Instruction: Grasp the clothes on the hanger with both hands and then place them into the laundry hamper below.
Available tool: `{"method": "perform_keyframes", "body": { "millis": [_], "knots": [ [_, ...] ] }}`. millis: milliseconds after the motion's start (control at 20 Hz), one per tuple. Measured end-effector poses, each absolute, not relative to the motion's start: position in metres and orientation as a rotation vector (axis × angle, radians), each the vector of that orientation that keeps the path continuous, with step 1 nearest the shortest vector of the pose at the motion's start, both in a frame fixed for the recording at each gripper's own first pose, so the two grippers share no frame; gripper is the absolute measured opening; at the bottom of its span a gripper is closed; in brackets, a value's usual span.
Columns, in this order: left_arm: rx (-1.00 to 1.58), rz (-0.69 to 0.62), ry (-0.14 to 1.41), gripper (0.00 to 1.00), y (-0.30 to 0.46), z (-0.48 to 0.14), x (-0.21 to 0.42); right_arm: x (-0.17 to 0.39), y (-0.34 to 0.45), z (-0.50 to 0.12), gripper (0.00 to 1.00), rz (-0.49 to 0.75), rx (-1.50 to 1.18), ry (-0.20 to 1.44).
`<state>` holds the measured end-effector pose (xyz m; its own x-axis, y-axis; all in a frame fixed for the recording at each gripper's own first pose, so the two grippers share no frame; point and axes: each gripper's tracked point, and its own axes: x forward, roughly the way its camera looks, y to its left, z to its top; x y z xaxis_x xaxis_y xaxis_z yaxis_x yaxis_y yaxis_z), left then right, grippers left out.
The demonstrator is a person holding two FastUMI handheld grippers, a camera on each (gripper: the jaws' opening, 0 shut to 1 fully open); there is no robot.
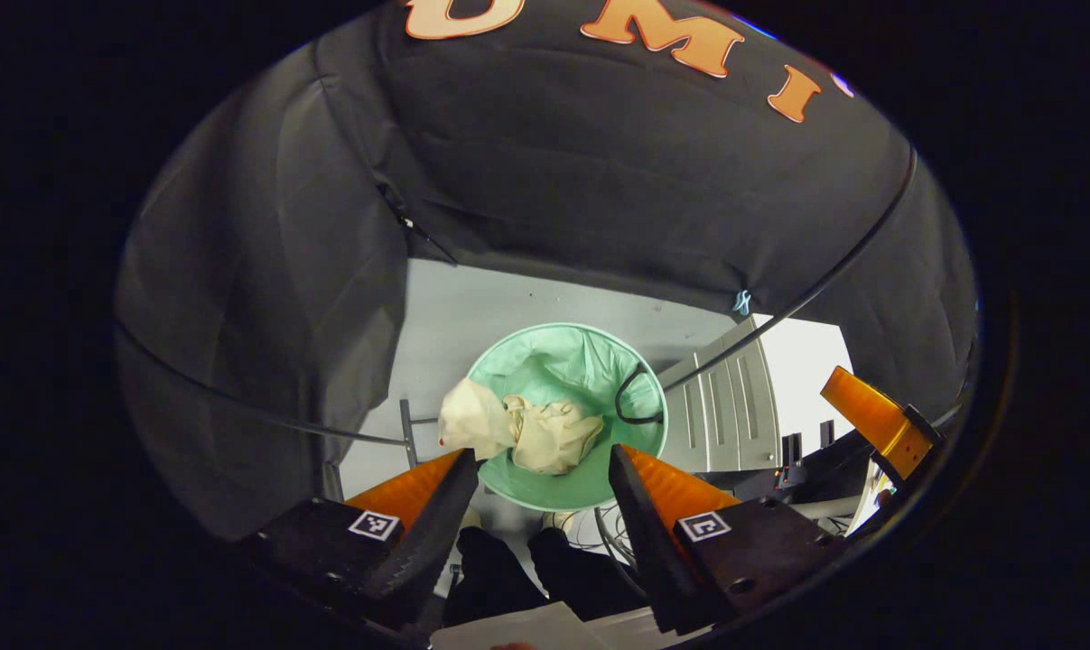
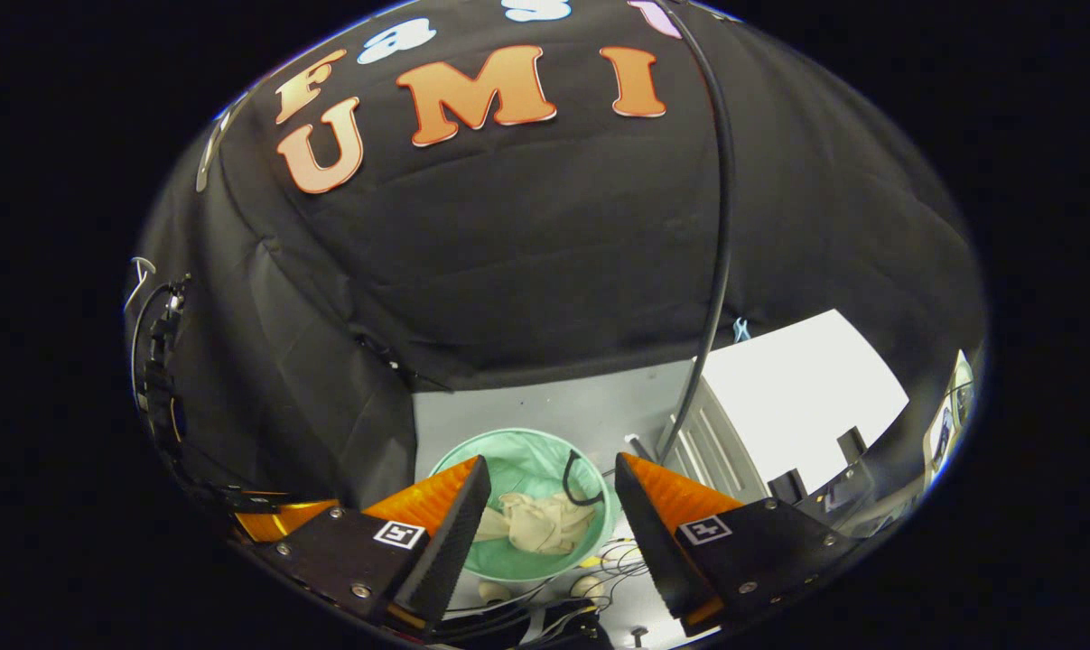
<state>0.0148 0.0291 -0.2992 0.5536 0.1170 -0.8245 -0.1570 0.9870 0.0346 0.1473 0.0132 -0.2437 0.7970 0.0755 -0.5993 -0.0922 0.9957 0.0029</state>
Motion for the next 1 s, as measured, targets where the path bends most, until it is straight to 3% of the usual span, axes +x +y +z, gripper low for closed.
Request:
{"method": "perform_keyframes", "body": {
  "millis": [50,100,150,250,400,550,1000],
  "knots": [
    [-0.055,0.161,0.954,0.96,0.028,-0.293,0.017,0.148,0.007,-0.236,0.89,0.084,-0.035,0.626],
    [-0.07,0.156,0.94,0.92,0.027,-0.286,0.017,0.146,0.002,-0.23,0.92,0.081,-0.037,0.611],
    [-0.086,0.153,0.928,0.96,0.026,-0.279,0.018,0.146,-0.002,-0.224,0.93,0.08,-0.034,0.599],
    [-0.087,0.158,0.895,0.92,0.032,-0.267,0.019,0.147,-0.011,-0.206,0.94,0.078,-0.02,0.576],
    [-0.008,0.186,0.822,1.0,0.051,-0.242,0.02,0.149,-0.035,-0.178,0.94,0.059,-0.041,0.523],
    [0.04,0.229,0.768,0.96,0.066,-0.215,0.018,0.147,-0.056,-0.147,0.94,0.054,-0.048,0.47],
    [0.127,0.322,0.407,1.0,0.11,-0.093,0.034,0.151,-0.11,-0.042,0.94,-0.014,-0.068,0.263]
  ]
}}
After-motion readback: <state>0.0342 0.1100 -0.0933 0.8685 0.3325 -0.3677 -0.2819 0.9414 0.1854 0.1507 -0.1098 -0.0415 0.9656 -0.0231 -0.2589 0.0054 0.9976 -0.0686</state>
